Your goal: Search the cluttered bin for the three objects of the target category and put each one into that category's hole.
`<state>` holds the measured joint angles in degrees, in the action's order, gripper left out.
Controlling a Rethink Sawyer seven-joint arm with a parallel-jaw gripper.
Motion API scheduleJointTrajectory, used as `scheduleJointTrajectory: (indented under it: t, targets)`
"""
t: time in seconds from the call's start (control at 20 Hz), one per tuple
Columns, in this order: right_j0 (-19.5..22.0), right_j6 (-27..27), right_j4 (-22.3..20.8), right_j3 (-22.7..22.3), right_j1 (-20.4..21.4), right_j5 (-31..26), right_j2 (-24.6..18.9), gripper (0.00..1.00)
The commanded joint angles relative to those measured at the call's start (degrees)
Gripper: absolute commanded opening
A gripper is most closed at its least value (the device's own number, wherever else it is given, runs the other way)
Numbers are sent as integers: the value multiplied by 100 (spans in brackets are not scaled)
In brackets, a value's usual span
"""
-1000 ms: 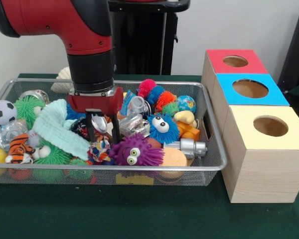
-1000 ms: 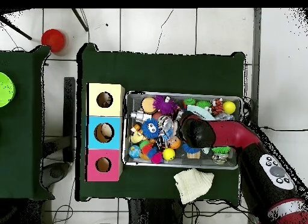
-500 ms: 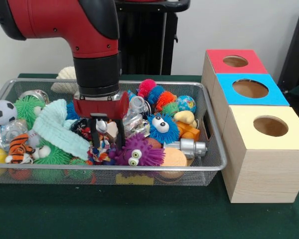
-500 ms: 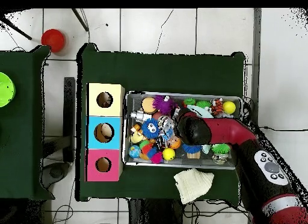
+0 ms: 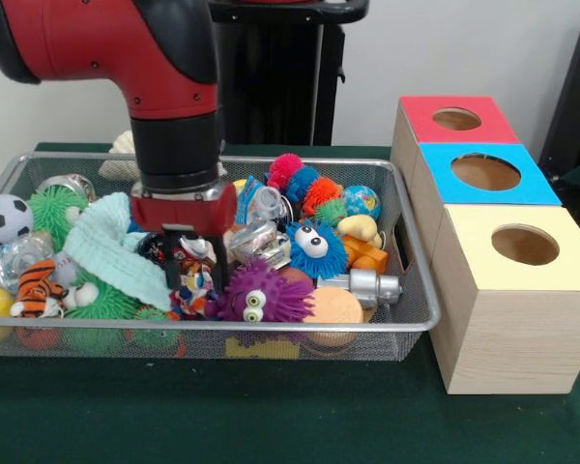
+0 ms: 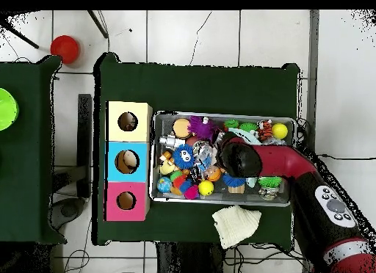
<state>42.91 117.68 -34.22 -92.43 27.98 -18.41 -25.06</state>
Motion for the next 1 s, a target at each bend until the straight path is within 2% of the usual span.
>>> scheduleJointTrajectory:
  t: [0.05,0.15,0.35,0.55,1.0]
  targets:
    - [263,-334,274,45,376,-1208,259,100]
    - [373,-530,328,153,283,-1411,126,100]
    - [454,-665,370,124,380,-1644,-3,100]
    - [457,-676,210,248,212,-1562,-46,100]
    - [-226,163,-8,725,-240,-959,367,100]
